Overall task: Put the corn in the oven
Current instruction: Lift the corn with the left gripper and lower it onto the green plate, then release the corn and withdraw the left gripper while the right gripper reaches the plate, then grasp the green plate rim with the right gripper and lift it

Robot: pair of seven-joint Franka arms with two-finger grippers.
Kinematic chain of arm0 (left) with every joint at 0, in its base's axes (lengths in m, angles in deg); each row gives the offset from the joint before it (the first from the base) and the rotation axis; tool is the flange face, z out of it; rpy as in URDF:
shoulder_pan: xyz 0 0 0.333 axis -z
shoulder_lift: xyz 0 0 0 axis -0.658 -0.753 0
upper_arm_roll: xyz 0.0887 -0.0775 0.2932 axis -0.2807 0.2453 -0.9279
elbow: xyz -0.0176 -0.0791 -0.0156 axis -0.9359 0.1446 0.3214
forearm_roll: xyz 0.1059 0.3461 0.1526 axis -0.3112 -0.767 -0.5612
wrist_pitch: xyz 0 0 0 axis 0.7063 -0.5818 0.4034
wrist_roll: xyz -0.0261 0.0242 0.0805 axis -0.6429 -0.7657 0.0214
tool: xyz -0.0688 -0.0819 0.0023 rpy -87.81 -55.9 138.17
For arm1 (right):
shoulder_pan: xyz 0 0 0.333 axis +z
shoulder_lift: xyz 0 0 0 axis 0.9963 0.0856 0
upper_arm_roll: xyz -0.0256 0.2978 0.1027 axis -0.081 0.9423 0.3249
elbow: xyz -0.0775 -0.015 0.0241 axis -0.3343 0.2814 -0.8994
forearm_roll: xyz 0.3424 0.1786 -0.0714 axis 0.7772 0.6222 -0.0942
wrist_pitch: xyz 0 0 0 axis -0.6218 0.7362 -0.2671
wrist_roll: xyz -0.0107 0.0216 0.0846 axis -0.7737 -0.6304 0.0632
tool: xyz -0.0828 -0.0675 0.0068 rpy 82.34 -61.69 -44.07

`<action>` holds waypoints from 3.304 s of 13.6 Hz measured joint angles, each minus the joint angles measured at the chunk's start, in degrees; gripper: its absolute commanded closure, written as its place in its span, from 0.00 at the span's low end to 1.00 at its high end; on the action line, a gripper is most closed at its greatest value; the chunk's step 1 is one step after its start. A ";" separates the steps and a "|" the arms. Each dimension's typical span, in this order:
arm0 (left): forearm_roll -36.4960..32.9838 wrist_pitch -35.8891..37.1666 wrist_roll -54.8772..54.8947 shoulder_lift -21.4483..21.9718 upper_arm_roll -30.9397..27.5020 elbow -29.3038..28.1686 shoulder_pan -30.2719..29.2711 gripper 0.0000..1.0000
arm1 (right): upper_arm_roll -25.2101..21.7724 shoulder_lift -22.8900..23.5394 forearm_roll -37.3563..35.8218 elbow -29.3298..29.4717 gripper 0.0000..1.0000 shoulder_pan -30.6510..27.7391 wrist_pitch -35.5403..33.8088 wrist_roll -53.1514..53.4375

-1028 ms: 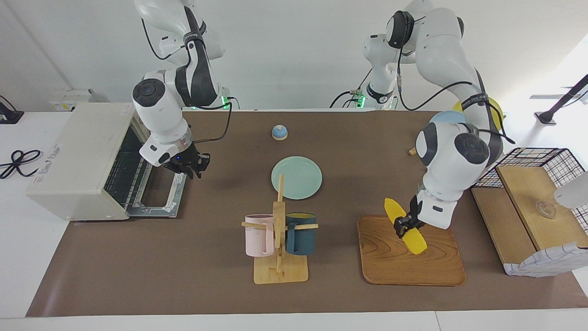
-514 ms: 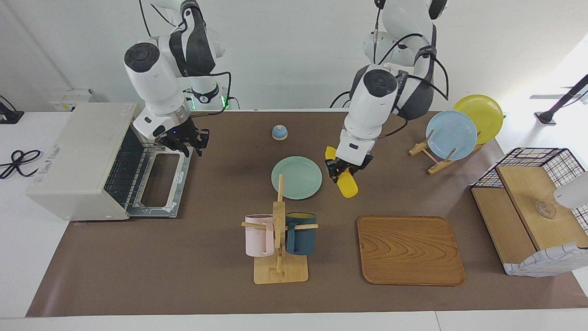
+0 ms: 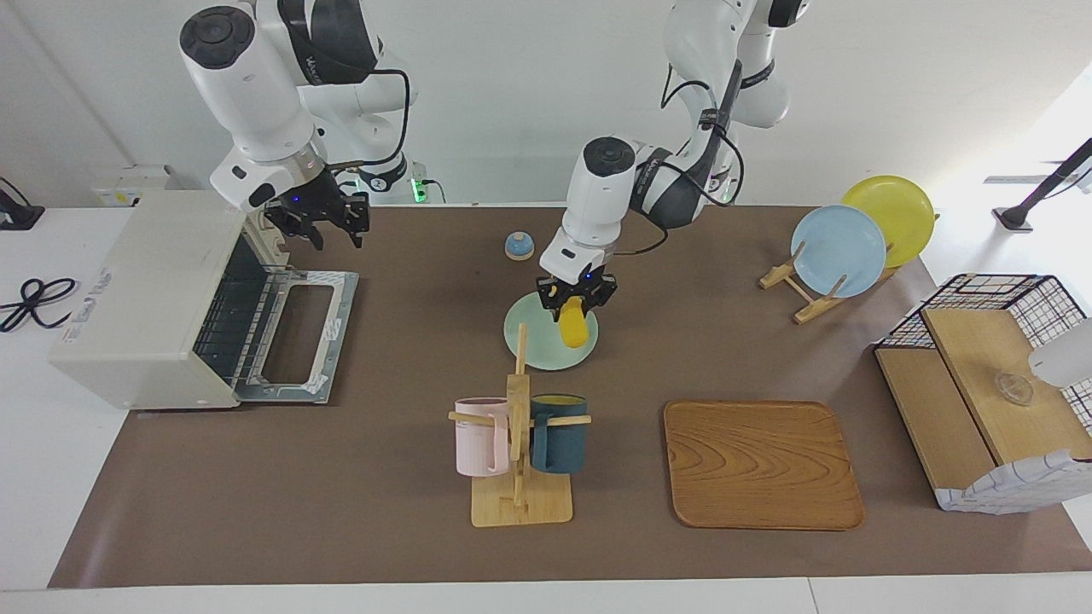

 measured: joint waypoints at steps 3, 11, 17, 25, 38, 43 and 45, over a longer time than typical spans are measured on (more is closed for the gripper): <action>0.00 -3.71 2.20 -2.57 -0.07 -0.57 0.92 1.00 | -0.08 0.07 0.00 -0.03 0.00 -0.14 -0.02 -0.44; 0.00 -8.52 4.39 -6.31 -0.20 -0.50 1.63 0.00 | 0.04 0.07 0.00 -0.03 0.00 0.03 -0.02 -1.47; 0.00 0.88 4.67 -1.48 -1.36 3.10 -3.52 0.00 | 0.40 0.08 0.00 -0.03 0.00 0.32 1.07 -2.54; -0.38 18.56 12.03 1.75 -2.13 16.13 -18.35 0.00 | 0.93 6.01 -1.24 1.89 0.00 15.15 9.82 11.85; -2.26 41.78 31.07 14.42 -2.36 16.97 -30.13 0.00 | 1.14 29.02 -12.38 8.30 0.36 39.47 27.88 40.16; -2.64 41.48 32.30 17.44 -2.36 13.90 -31.46 0.00 | 1.16 30.25 -12.38 5.98 0.59 40.50 34.13 40.06; -2.65 37.28 32.82 17.26 -2.35 13.31 -32.41 0.00 | 1.16 30.28 -12.38 2.76 0.59 40.49 38.66 39.97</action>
